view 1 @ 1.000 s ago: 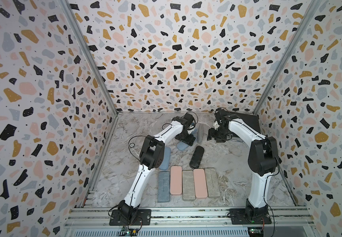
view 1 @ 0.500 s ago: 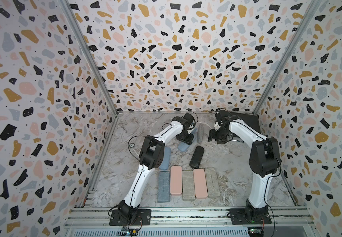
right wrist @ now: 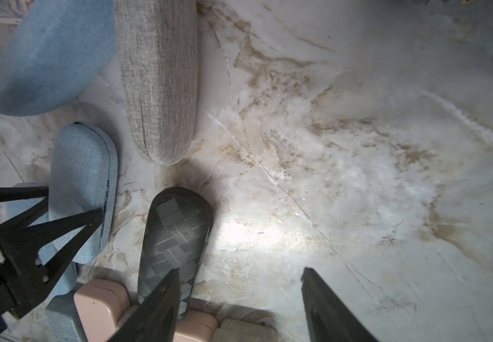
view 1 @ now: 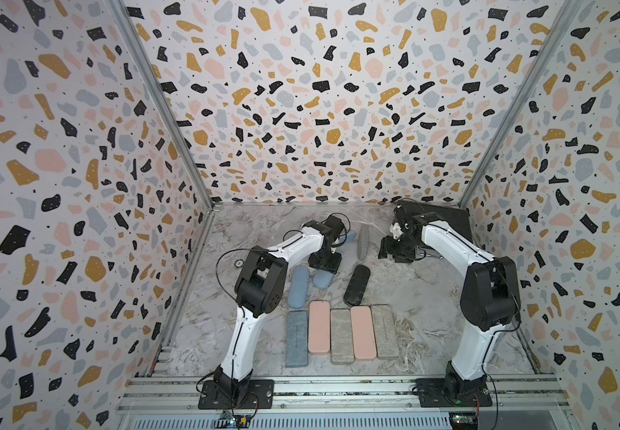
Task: Close the glasses case
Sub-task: Move the glasses case to the center of the board.
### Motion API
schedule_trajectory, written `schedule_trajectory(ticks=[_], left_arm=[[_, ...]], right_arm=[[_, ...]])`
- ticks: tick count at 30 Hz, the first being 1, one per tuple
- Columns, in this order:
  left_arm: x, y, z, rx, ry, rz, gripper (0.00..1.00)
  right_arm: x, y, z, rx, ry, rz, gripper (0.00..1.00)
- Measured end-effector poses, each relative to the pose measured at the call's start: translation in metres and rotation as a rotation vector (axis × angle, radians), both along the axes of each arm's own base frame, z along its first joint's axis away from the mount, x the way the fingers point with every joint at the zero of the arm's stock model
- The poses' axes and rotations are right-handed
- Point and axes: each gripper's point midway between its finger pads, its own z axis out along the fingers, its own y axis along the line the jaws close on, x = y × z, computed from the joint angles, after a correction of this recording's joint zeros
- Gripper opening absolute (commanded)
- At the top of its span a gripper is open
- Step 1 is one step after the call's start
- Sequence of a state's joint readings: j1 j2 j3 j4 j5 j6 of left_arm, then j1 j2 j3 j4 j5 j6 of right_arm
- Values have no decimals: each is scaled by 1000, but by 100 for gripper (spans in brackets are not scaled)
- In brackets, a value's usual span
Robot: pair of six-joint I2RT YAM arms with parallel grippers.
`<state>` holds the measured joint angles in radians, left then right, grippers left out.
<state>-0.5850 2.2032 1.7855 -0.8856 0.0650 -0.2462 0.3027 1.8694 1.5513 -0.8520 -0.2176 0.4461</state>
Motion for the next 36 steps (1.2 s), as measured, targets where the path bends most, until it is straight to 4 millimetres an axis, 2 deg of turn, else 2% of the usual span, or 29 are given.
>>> schedule_trajectory(ticks=[17,32,36], left_arm=[[-31,19,-2,-40,19,207,39],[-66,27,-2,-41,36,280,39],[-75,29,-3,-38,42,295,41]], right_arm=[[-21,-6,4,6,1,0,67],[-35,-9,3,11,8,0,67],[-37,-9,3,12,12,1,67]])
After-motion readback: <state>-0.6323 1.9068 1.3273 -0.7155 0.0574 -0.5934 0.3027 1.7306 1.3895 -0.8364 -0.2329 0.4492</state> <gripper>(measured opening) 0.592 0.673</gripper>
